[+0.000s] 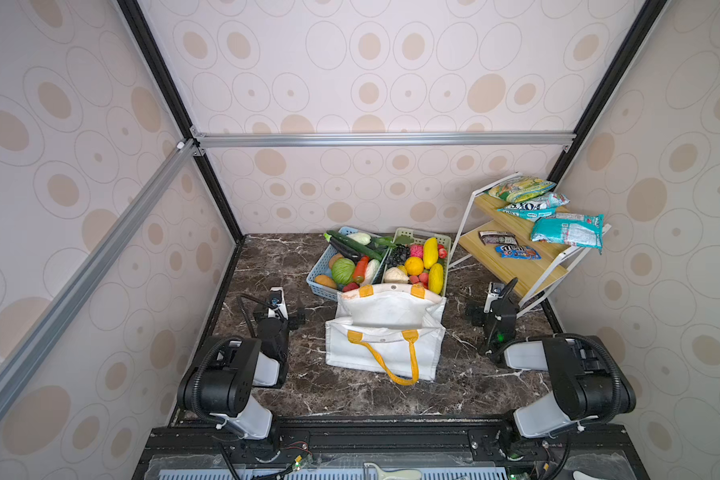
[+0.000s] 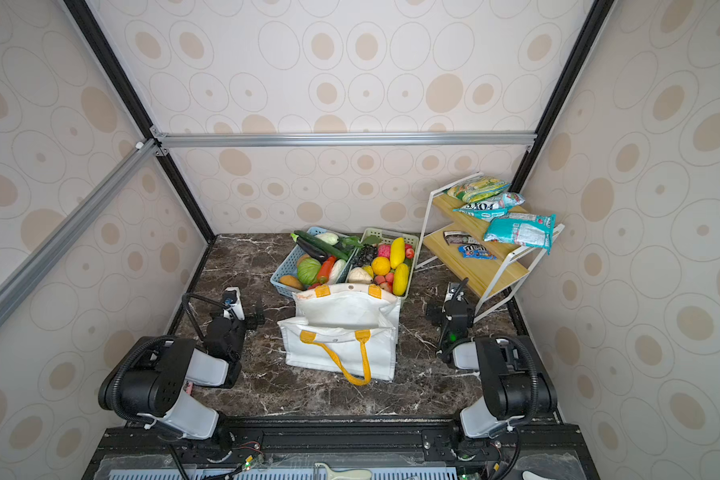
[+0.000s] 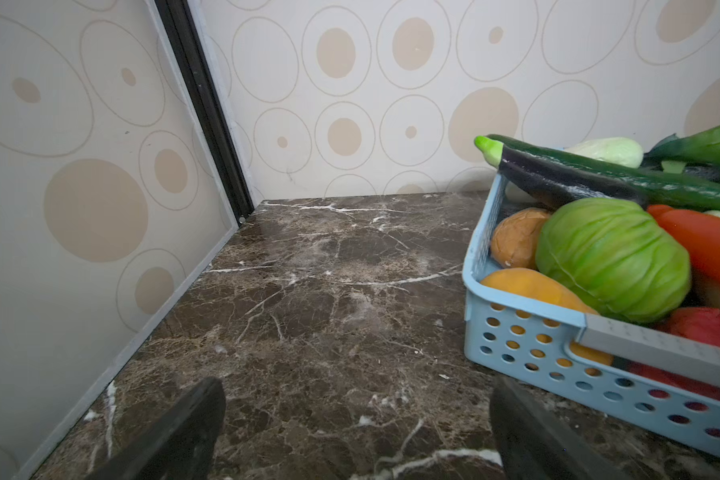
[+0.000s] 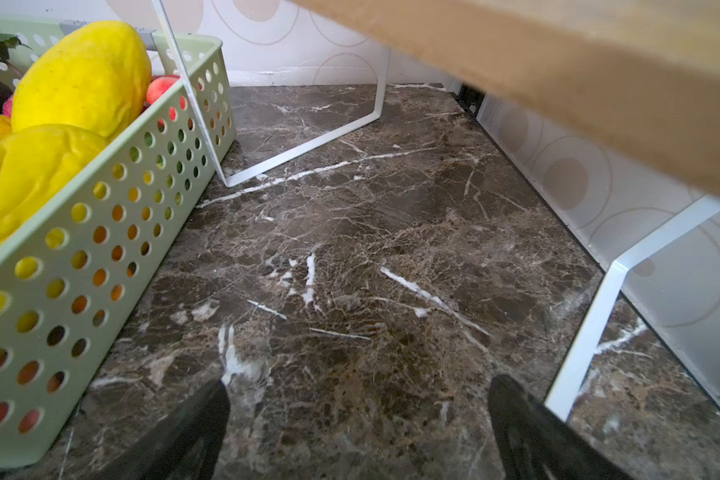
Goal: Place the food into the grocery bag and tie it
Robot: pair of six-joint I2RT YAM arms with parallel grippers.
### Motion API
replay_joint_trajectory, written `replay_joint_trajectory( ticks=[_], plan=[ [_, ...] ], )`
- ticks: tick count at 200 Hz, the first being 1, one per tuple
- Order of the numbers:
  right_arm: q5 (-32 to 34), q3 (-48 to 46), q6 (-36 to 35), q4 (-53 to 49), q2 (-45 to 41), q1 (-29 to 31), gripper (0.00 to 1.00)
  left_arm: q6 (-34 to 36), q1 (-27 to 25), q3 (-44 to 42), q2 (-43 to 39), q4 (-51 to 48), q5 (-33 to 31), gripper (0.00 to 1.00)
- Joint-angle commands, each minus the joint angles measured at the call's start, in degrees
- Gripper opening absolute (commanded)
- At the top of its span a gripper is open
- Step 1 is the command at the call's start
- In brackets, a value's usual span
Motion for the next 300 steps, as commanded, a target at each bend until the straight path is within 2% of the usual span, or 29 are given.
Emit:
replay_joint_trajectory(
  ticks=[1,229,240,250,273,300],
  plan=[
    [0.66,0.80,-0.38,0.25,-0.06,0.25,1.00,-0.26,1.03,1.23,0.22,-0.10,1.56,0.99],
    [0.61,0.98,-0.37,-0.16,-0.11,0.26,1.00,-0.94,1.55,1.02,0.06,0.07,2.72,0.99],
    [0.17,0.87,-0.61,0.29,-0.24,0.27,1.00,-1.57,1.73,0.35,-1.01,0.87,1.04,0.99],
    [-0.05,2.12,-1.11,-1.11,-1.14,0.43,1.00,-2.54,1.72,1.22,-3.27,-3.39,-1.97,0.99],
    [-2.90,8.60,-2.05,-20.47,-7.02,1.73,0.96,-4.82,1.61,9.26,-7.92,-20.89,-9.01,0.99],
    [-5.38,8.84,-1.70,-26.00,-12.25,4.46,0.96,-7.45,1.61,13.93,-11.43,-30.43,-14.74,0.99]
  ],
)
